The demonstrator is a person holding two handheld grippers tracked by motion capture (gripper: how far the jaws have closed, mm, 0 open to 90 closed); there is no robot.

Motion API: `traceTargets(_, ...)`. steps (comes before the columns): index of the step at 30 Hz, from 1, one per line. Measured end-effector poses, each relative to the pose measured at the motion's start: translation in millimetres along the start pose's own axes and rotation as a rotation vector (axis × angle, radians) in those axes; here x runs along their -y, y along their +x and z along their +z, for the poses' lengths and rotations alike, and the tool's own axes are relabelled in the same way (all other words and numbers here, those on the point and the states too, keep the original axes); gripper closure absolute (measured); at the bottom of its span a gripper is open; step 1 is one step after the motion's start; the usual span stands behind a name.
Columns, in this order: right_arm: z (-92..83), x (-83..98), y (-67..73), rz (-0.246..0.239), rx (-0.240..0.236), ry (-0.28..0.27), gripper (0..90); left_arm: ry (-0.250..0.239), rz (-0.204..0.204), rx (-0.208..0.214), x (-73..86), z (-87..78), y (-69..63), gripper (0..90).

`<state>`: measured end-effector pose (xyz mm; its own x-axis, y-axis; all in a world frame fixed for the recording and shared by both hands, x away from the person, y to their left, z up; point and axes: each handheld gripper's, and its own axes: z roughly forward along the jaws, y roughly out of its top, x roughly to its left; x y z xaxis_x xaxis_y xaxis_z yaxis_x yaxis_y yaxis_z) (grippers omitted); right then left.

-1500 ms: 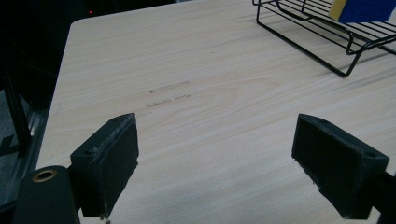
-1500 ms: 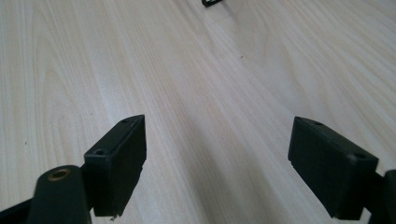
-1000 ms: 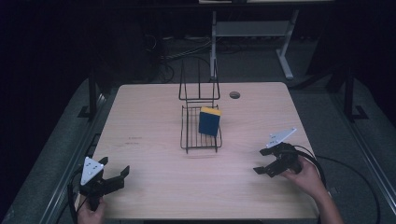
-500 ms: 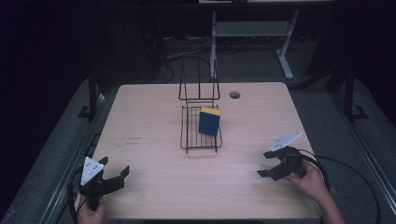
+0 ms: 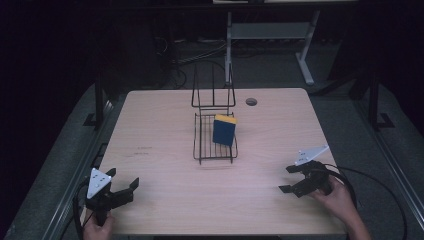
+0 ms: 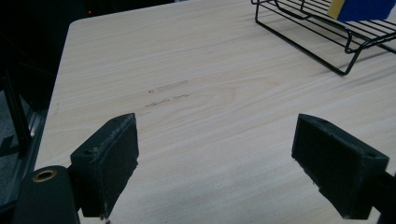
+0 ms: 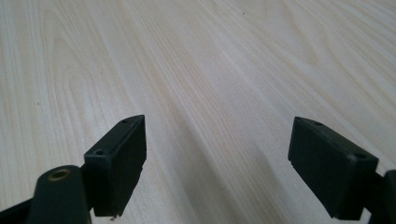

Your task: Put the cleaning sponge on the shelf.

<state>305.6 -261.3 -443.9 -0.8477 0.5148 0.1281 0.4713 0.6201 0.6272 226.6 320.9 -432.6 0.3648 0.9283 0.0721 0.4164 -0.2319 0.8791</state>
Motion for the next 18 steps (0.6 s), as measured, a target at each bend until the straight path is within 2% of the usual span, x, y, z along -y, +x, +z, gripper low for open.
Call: traceTargets(18, -3.4, 16.4, 7.0, 0.019, 0.008, -0.018, 18.6, -0.002, -0.001, 0.0, 0.0, 0.5, -0.4, 14.1)
